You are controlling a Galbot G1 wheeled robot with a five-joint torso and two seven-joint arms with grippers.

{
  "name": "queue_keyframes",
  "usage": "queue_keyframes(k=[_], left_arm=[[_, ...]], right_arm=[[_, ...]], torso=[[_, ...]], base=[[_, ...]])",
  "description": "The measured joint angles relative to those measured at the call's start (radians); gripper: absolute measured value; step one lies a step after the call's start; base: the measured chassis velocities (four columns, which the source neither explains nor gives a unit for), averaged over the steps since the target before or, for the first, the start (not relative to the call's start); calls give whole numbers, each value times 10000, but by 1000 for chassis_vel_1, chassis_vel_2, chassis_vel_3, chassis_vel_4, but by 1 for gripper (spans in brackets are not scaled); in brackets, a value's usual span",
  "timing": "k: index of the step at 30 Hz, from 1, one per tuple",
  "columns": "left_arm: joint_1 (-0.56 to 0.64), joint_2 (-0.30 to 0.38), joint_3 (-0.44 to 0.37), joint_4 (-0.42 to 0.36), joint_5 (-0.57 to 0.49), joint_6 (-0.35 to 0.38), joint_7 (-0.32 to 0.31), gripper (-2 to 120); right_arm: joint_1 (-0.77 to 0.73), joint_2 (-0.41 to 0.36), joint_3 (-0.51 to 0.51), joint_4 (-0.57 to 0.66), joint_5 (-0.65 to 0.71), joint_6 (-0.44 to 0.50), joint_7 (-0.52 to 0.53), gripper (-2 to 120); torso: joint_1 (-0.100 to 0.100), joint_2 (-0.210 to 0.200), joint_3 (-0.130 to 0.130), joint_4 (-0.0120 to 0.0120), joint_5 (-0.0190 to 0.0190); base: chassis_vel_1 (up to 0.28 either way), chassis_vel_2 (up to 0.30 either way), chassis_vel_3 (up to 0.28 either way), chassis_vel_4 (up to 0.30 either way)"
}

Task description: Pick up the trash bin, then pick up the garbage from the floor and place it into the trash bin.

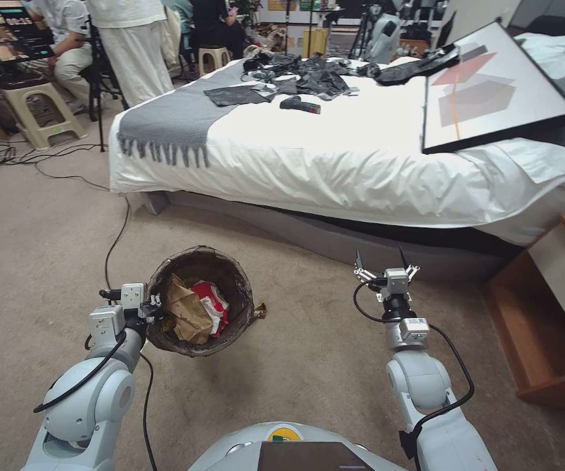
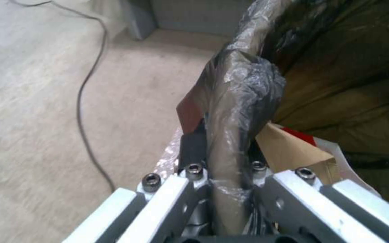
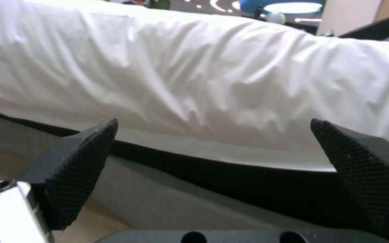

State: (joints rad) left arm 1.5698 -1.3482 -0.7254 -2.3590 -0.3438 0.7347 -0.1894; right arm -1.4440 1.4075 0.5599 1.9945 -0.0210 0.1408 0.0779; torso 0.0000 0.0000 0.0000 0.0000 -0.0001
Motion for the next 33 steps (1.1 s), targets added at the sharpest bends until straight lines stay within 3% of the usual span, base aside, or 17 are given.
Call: queue_keyframes(k=[33], left_arm=[[73,131,45,41,14,10,-45,0]], right_arm=[[62,-179,-48,-267,17,-12,116,100]], torso=[[0,-1,0,-1,1]], base=[[74,74,77,78]])
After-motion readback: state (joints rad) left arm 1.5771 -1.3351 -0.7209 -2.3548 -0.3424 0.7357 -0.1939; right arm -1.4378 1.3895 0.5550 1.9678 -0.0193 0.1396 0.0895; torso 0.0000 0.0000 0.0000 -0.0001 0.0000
